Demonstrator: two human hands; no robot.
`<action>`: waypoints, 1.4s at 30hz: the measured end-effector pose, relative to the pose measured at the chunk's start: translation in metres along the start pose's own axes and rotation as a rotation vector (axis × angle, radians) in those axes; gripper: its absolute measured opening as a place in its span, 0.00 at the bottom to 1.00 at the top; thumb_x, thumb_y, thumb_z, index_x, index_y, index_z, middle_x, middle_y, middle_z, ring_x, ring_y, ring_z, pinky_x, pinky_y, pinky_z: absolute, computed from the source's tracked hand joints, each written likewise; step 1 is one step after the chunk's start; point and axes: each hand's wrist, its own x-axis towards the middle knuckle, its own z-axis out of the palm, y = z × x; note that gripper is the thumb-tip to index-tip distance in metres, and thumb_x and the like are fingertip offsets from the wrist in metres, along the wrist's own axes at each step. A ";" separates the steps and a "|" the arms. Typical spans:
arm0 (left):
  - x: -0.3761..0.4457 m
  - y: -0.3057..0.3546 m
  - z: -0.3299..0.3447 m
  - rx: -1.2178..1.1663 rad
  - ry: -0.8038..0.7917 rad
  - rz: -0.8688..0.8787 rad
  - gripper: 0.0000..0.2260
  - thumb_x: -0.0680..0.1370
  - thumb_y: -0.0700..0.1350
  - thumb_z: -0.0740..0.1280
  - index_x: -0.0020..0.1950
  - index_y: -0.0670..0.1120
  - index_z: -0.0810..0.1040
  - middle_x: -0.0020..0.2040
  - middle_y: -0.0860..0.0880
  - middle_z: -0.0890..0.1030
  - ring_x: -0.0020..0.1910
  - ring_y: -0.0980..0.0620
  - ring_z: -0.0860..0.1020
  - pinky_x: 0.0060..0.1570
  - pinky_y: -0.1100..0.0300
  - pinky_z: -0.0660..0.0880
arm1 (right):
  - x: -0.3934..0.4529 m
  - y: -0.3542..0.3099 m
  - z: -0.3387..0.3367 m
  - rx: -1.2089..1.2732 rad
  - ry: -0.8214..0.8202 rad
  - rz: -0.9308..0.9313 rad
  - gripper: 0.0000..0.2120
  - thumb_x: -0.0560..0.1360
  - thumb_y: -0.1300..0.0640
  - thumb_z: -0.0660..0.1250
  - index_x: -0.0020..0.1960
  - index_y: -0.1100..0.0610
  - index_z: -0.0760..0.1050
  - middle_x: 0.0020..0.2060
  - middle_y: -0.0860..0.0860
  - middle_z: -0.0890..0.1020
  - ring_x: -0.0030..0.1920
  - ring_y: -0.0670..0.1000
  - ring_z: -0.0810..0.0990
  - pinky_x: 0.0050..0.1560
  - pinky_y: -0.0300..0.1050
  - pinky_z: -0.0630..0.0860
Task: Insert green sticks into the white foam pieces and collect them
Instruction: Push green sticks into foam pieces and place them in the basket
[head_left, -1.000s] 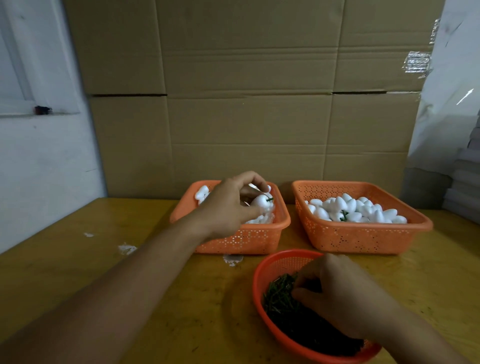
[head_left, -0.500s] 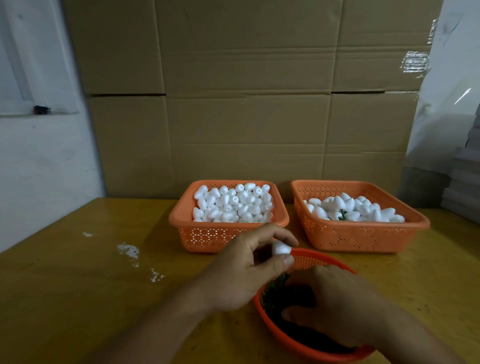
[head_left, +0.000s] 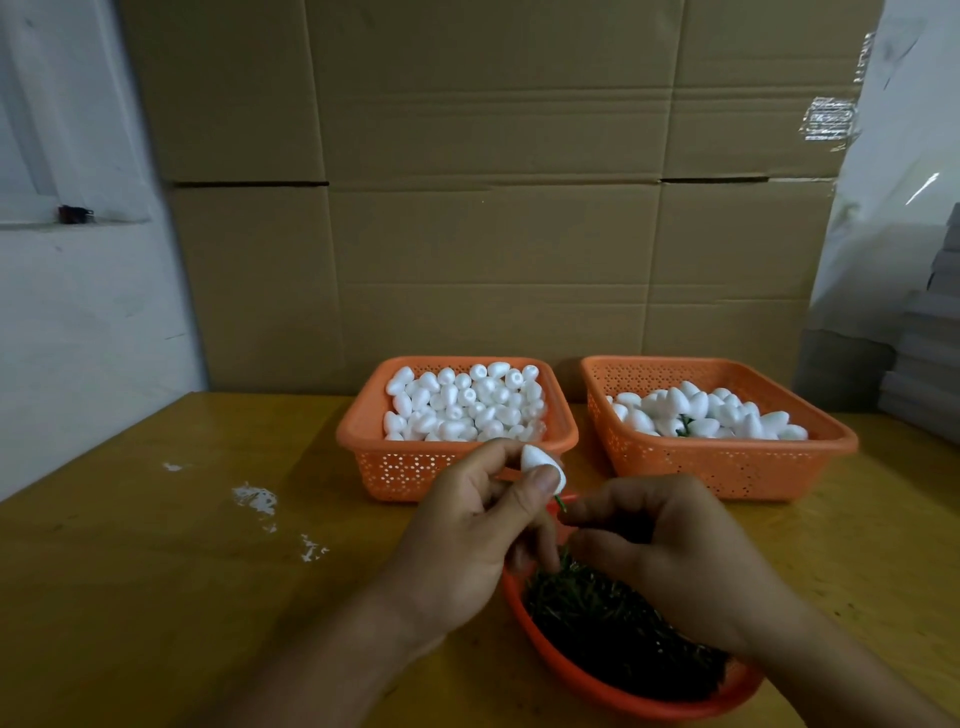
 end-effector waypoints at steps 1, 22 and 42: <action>0.000 0.001 -0.001 -0.008 0.024 -0.004 0.11 0.77 0.55 0.67 0.50 0.48 0.79 0.30 0.48 0.78 0.30 0.54 0.75 0.32 0.64 0.71 | -0.001 -0.003 0.000 0.109 -0.007 -0.023 0.06 0.73 0.58 0.75 0.50 0.53 0.86 0.43 0.49 0.88 0.44 0.49 0.87 0.50 0.51 0.83; -0.007 0.015 0.006 0.101 0.085 0.149 0.08 0.76 0.57 0.69 0.43 0.53 0.81 0.35 0.53 0.81 0.35 0.60 0.78 0.38 0.67 0.74 | -0.009 -0.014 0.030 0.327 0.185 -0.236 0.08 0.74 0.50 0.71 0.40 0.53 0.82 0.27 0.49 0.79 0.26 0.41 0.73 0.28 0.34 0.68; -0.012 -0.002 0.016 0.262 0.150 0.131 0.18 0.75 0.66 0.62 0.63 0.65 0.69 0.37 0.45 0.79 0.34 0.56 0.75 0.36 0.58 0.73 | 0.009 0.008 0.007 0.131 0.332 -0.043 0.08 0.76 0.51 0.71 0.40 0.52 0.83 0.28 0.52 0.82 0.25 0.42 0.74 0.27 0.35 0.69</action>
